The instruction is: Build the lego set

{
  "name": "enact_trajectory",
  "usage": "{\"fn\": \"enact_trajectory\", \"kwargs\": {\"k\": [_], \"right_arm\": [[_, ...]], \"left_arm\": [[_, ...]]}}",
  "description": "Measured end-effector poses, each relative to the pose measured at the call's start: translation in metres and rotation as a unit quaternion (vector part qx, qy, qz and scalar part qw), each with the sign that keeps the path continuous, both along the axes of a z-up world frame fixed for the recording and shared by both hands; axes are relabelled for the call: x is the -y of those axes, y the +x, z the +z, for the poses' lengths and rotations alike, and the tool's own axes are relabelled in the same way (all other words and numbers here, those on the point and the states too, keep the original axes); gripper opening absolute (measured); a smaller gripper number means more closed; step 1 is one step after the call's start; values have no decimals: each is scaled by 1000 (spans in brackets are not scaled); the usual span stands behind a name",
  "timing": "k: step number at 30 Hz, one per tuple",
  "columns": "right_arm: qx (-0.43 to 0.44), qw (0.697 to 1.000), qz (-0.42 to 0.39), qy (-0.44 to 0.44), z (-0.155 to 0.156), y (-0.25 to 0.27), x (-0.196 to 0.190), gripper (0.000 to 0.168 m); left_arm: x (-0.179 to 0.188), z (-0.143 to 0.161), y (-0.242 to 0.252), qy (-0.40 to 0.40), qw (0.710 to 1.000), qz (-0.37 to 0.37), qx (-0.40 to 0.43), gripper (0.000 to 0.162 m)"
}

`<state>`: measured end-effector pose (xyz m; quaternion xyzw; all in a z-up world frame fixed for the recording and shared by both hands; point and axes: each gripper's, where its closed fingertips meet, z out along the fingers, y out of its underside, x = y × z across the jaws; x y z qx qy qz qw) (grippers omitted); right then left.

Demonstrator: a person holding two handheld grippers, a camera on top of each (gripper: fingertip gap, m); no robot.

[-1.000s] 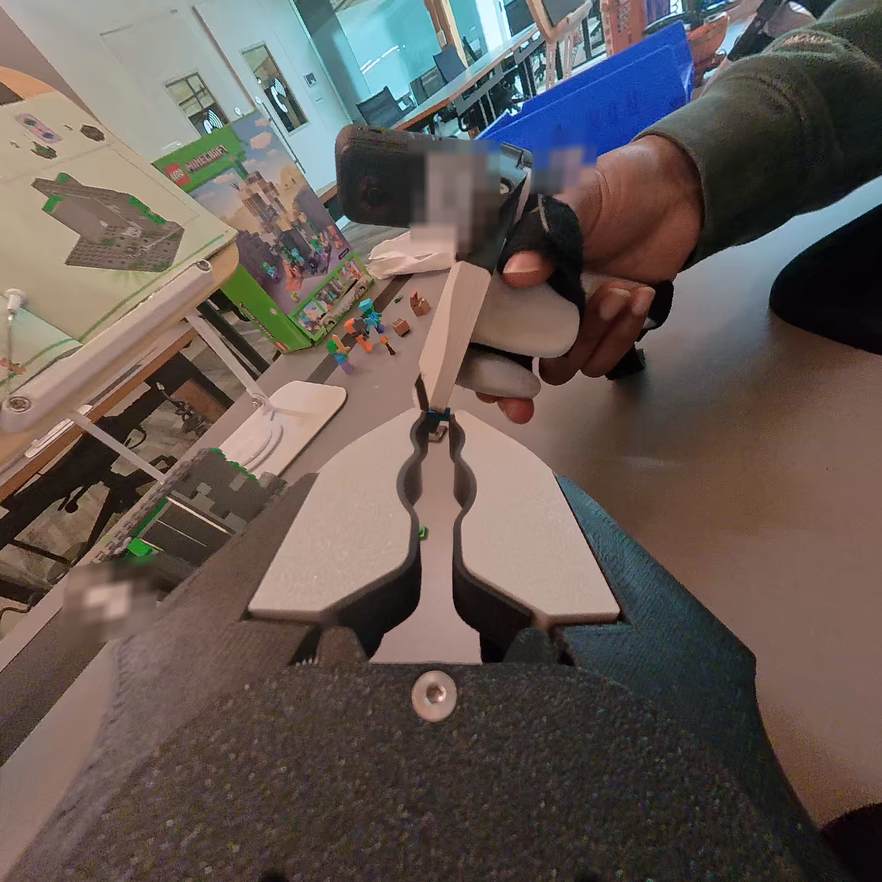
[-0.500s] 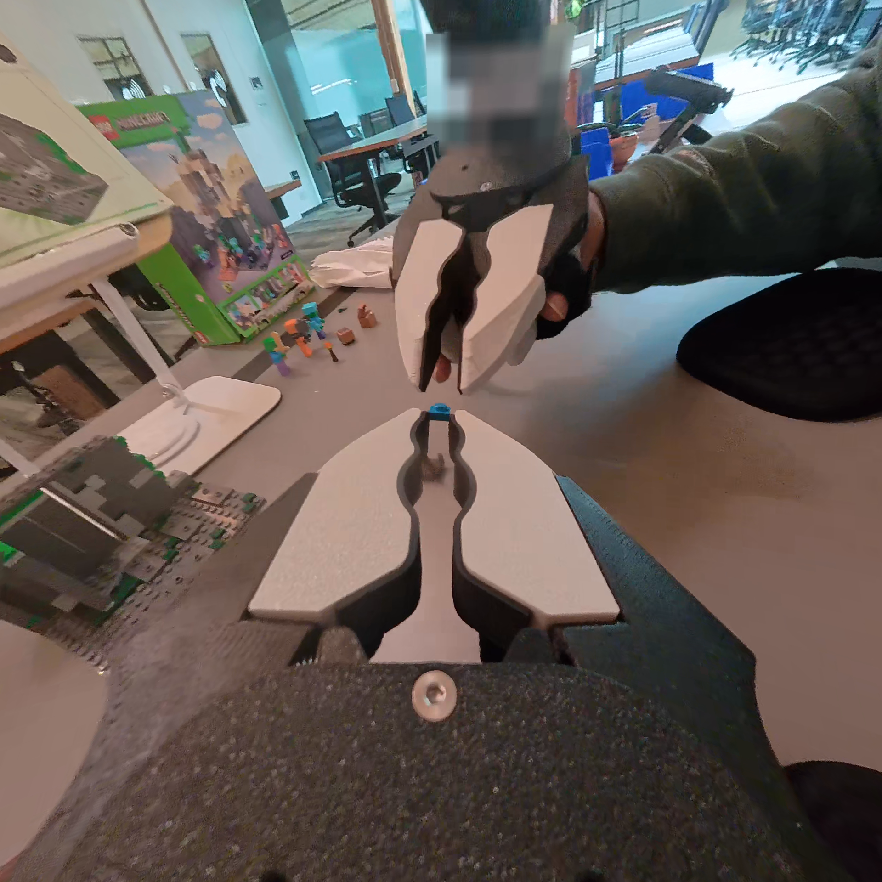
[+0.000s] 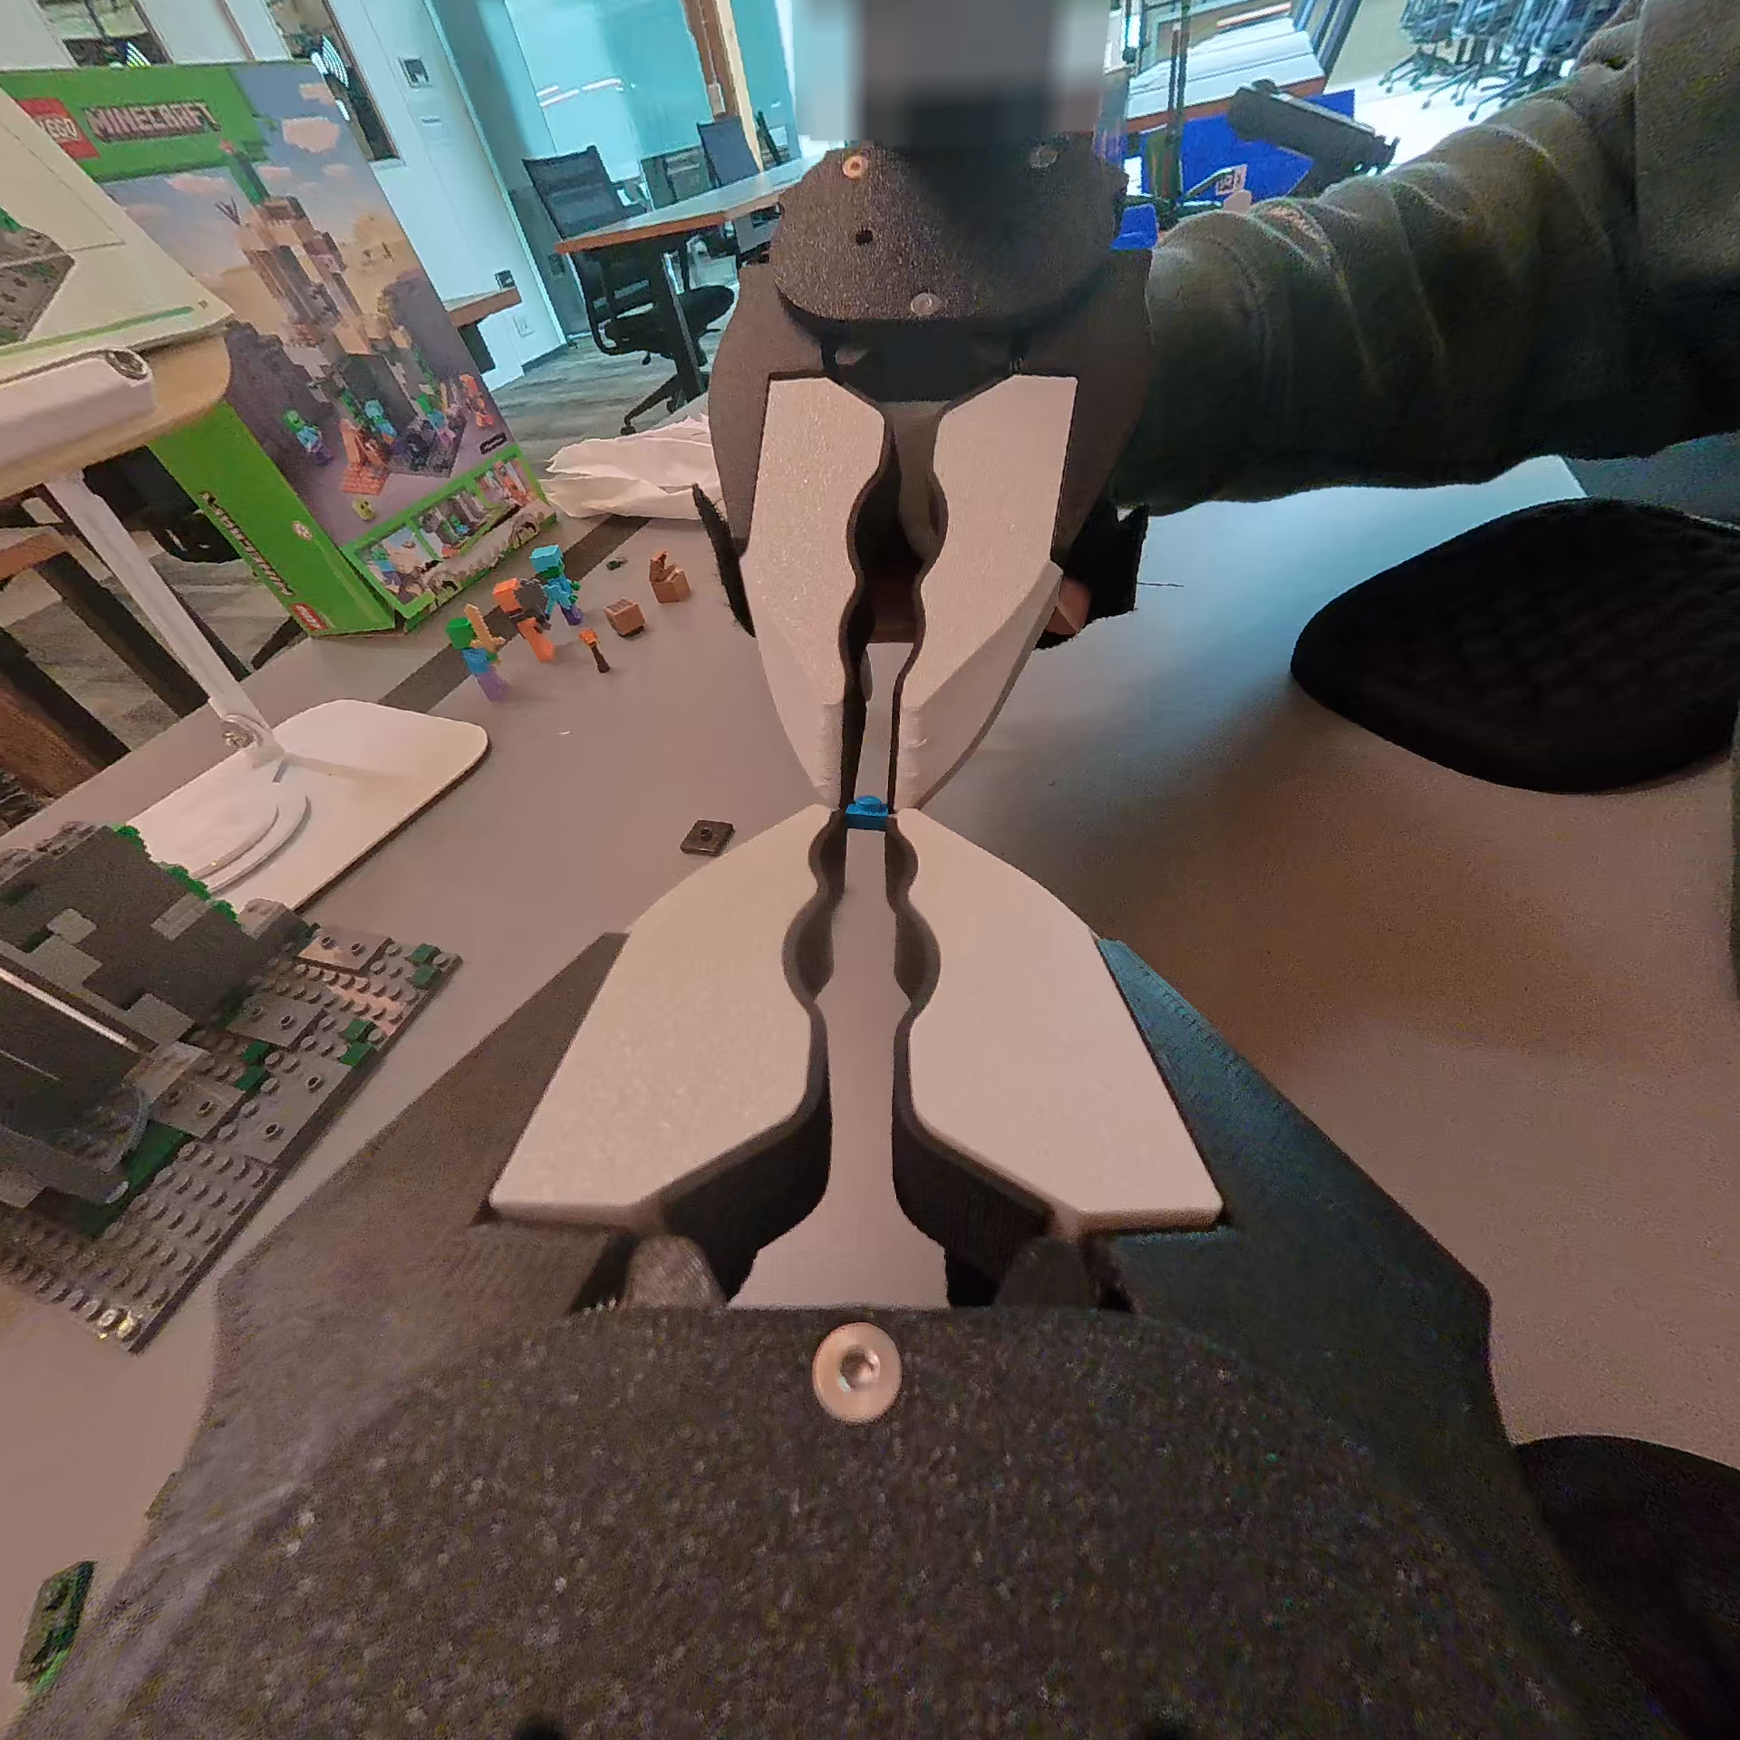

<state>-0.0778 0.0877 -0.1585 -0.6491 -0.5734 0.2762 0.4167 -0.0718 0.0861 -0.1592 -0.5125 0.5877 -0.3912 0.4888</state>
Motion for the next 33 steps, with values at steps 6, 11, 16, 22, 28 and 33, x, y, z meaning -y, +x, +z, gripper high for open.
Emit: {"fn": "enact_trajectory", "kwargs": {"k": [6,11,16,22,28,33], "right_arm": [[10,1000,2,-5,-2,0,1,7],[21,1000,2,-10,-7,0,0,7],[28,999,3,-16,-10,0,-1,7],[33,999,6,-23,-12,0,-3,7],[37,999,7,-29,-15,1,-7,6],[51,998,5,-37,-21,4,-11,6]], "left_arm": [[1,-2,0,-2,1000,-4,-5,8],[0,-7,0,-2,1000,-4,-15,8],[-1,-10,0,0,1000,-1,-24,8],[-4,-13,-1,-1,1000,5,-31,8],[-7,-16,-2,-5,999,12,-35,8],[-10,-21,-4,1,999,17,-50,8]]}}
